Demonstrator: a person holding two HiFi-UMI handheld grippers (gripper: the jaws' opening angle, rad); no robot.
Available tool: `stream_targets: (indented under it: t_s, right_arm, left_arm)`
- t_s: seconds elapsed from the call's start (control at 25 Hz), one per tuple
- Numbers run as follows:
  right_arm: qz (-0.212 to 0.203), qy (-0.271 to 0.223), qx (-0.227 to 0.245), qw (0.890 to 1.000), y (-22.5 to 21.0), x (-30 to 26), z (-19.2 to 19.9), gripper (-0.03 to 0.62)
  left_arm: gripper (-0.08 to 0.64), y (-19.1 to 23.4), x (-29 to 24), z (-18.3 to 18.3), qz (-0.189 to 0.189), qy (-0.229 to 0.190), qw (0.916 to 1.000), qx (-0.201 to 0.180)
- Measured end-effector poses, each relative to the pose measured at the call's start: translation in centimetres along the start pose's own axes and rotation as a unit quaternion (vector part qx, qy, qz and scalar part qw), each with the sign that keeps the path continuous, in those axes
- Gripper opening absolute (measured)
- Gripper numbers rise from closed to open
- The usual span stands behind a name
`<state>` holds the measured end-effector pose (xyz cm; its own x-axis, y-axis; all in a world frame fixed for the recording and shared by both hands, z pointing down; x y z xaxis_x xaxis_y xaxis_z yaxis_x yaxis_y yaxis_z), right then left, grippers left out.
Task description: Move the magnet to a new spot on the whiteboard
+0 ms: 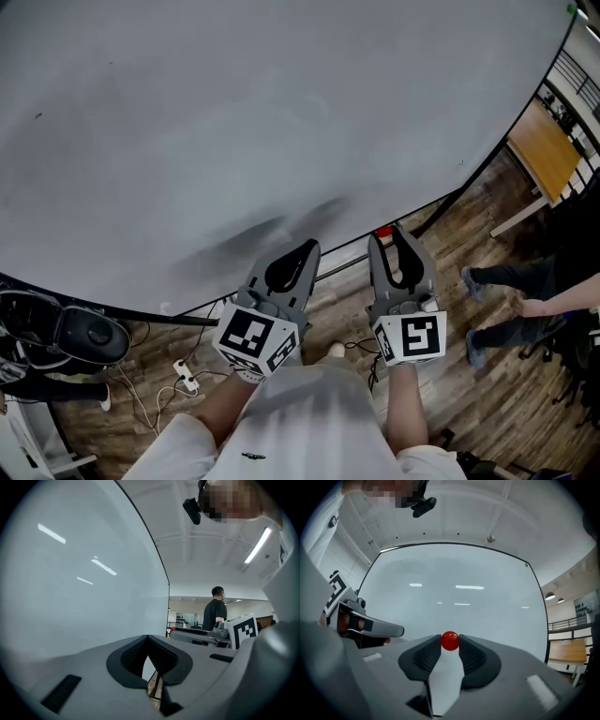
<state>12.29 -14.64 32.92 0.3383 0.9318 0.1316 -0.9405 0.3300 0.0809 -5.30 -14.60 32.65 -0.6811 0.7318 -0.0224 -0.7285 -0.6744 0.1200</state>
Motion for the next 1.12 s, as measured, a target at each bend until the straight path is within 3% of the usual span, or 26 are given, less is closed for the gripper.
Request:
stream_targets:
  t_s: [0.8,1.12]
  right_arm:
    - [-0.024,-0.015,0.033,0.999,-5.3,-5.3,-0.8,0.129]
    - [-0.034,-0.010,0.043,0.998,-6.7,-8.1,1.0,0.129]
  left_arm:
    - [0.006,-0.9,-4.9,-0.1,0.001,-0.001,1.0000,-0.003]
    - [0.006,0.1,-7.5,1.4,-0.007,-0.004,1.0000,0.002]
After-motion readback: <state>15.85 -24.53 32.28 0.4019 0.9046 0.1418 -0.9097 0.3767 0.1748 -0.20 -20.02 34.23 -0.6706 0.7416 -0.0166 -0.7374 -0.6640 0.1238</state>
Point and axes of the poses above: the fingertips, and each gripper's own axes: x backward along the fingers, y to its left, z out of its underside, the point moved 7 cm from there along x, backward along the fingers, and after that the axes turned 3 degrees about z, right-handed, at the moved point
